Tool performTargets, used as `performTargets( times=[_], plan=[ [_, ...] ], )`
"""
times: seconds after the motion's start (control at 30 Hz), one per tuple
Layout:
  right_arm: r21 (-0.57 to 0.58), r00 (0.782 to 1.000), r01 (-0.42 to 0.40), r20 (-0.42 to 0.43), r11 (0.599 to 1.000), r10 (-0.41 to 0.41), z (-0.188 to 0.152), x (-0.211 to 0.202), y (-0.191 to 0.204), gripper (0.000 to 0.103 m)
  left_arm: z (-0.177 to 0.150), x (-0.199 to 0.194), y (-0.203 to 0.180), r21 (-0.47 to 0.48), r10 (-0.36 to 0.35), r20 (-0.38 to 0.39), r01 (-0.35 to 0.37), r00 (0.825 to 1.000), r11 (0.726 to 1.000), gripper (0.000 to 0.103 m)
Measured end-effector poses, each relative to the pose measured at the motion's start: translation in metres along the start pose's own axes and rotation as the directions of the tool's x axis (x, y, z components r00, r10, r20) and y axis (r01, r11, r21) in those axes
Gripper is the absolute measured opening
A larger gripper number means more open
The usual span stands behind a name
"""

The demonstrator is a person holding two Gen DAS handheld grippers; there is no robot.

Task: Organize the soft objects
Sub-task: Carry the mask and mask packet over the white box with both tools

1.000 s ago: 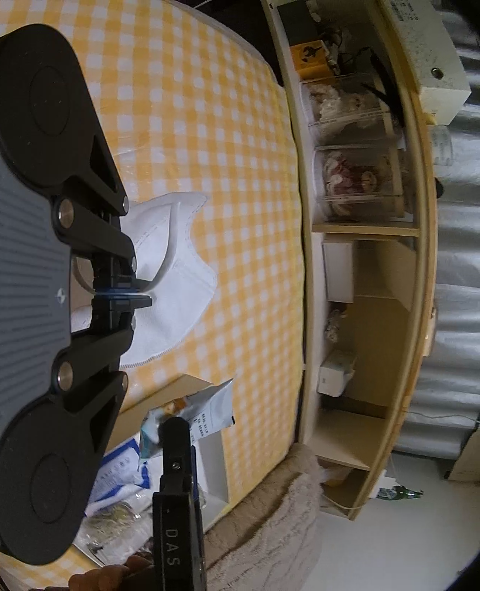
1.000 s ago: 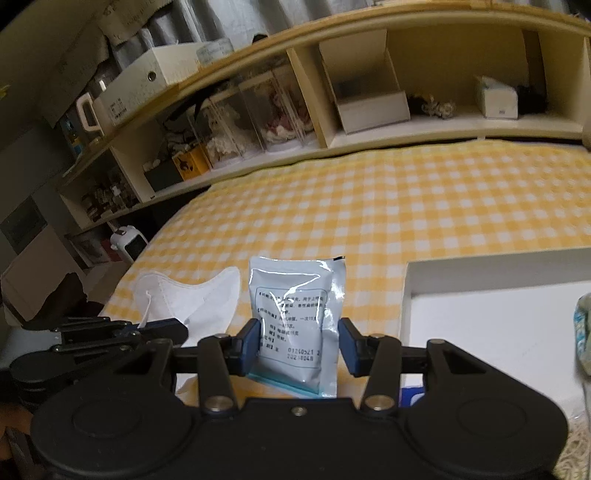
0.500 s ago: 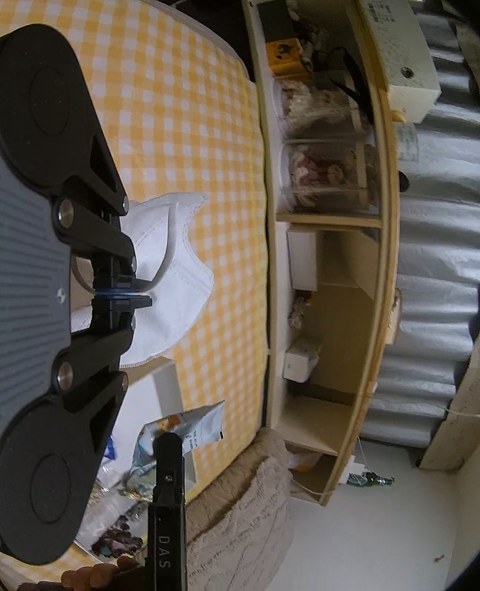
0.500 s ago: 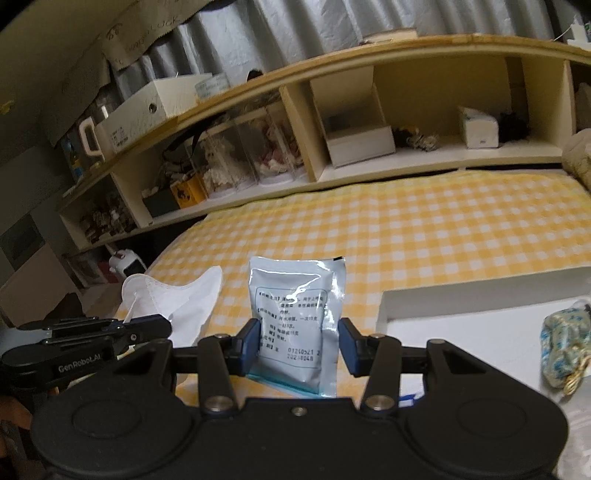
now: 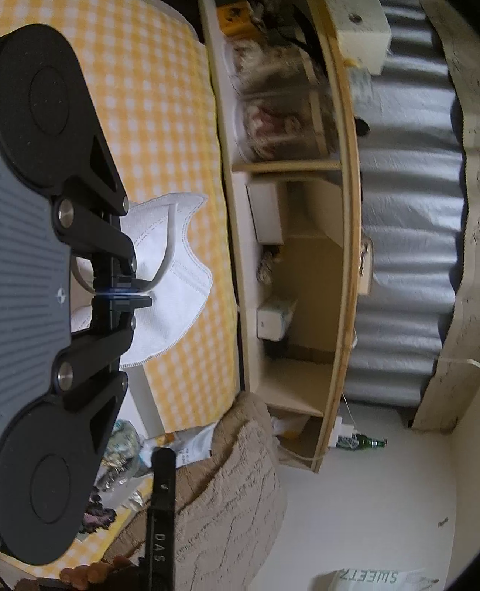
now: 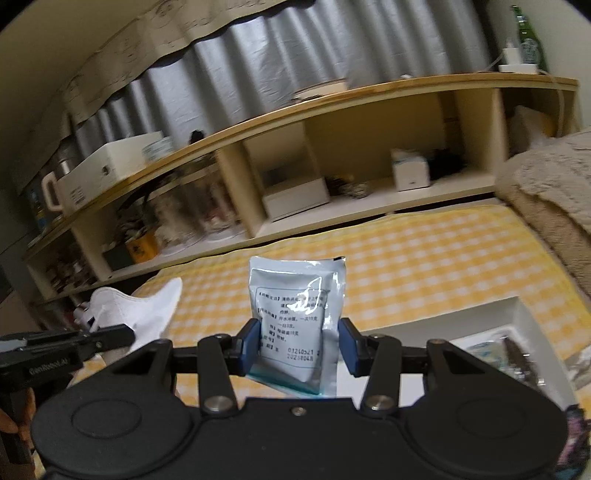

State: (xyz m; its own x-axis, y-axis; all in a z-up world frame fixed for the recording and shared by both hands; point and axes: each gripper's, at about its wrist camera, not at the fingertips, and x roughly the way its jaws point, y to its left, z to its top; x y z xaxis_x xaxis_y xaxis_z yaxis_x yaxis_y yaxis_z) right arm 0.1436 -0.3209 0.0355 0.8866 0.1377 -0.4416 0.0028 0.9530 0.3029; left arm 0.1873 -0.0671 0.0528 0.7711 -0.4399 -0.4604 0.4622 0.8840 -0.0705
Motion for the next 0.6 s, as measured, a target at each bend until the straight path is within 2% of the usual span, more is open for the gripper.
performTargets(
  times=[0.3,0.6],
  plan=[
    [0.064,0.998,0.055,0.036,0.996,-0.058,0.006,-0.008,-0.039,0.047,0.021,0.035,-0.054,0.071,-0.052,0.01,0.051,0.999,0.996,0.0],
    [0.168,0.994,0.092,0.044,0.981,-0.1,0.004,-0.004,-0.081,0.047,0.013,0.081,-0.102,0.111,-0.12,-0.054,0.125,0.991,0.986,0.0]
  ],
)
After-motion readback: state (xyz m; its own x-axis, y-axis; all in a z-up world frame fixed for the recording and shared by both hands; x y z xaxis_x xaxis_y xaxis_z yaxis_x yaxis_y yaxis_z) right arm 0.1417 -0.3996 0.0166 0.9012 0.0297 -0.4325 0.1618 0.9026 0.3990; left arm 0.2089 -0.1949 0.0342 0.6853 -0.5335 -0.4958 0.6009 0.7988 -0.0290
